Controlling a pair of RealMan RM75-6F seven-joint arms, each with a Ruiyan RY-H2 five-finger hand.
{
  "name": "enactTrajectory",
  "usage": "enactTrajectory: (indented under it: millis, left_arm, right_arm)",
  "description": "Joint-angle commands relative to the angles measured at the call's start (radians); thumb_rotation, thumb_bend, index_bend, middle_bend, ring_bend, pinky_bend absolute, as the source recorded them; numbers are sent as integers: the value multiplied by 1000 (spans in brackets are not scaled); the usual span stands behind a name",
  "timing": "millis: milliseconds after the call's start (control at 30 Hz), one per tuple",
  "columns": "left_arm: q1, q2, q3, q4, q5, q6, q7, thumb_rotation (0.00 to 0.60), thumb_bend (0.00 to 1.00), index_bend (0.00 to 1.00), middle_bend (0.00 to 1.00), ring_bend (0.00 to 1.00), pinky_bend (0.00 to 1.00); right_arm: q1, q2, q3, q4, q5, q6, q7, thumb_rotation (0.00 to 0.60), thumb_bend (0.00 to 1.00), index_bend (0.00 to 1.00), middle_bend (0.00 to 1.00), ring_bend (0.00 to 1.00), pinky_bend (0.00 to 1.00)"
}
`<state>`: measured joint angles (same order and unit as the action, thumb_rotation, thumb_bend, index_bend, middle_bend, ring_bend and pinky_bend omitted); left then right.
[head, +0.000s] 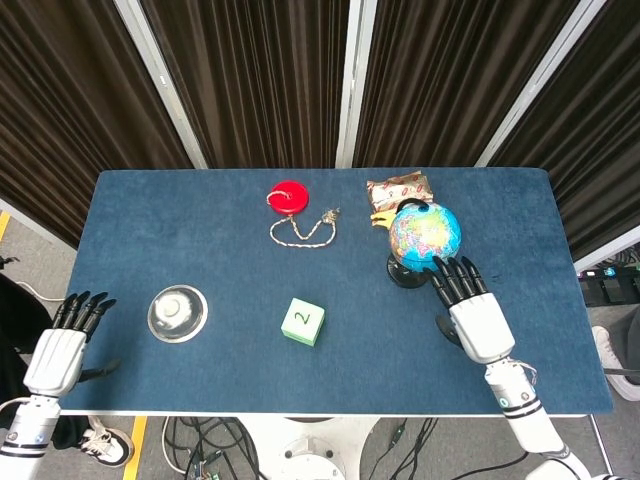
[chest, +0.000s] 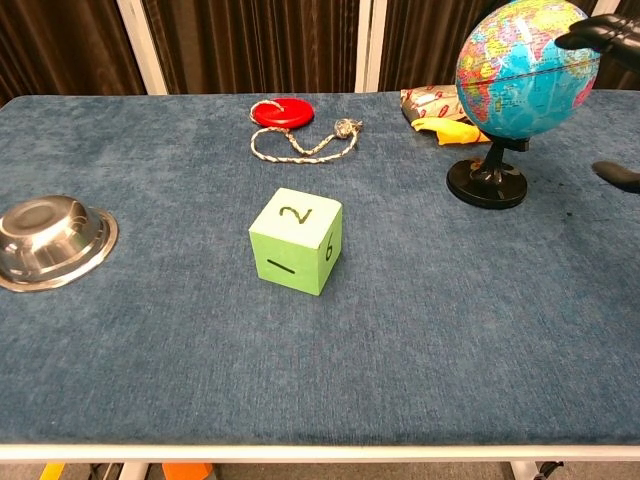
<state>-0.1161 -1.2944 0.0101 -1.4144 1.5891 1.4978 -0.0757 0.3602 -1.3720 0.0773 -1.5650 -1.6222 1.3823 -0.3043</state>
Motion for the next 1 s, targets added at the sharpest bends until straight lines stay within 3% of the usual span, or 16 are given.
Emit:
enactTrajectory:
  millis: [33,333,567,700,867,1000]
  left_arm:
    - [0,-1,0,1,0,-1,0,600,0,146,89,24,50]
    - [-2,0,0,-2,3,-1,2,600,0,146,89,24,50]
    - [-1,0,3,-4,3,-2,5,600,0,146,89,24,50]
    - [-3,0,2,-6,6,-2,7,600,0,146,89,24,50]
    - [-5,-3,3,-8,6,-7,13,600,0,146,89,24,50]
    - [-5,-2,1,-10,7,-4,14,600,0,146,89,24,50]
  right_arm:
    - [7,10,6,-21,33,-30,-11,600,243,0,0,0,0]
    - [15,38,60,-24,203,-113,5,600,238,0,0,0,0]
    - [-22,31,147,-17,450,-95,-36,600,226,0,0,0,0]
    - [-42,26,171,-42,531,-55,-79,600,223,0,0,0,0]
    - [-45,33,147,-48,460,-36,-53,600,224,0,0,0,0]
    - [-31,15,86,17,223,26,34,600,244,0,0,0,0]
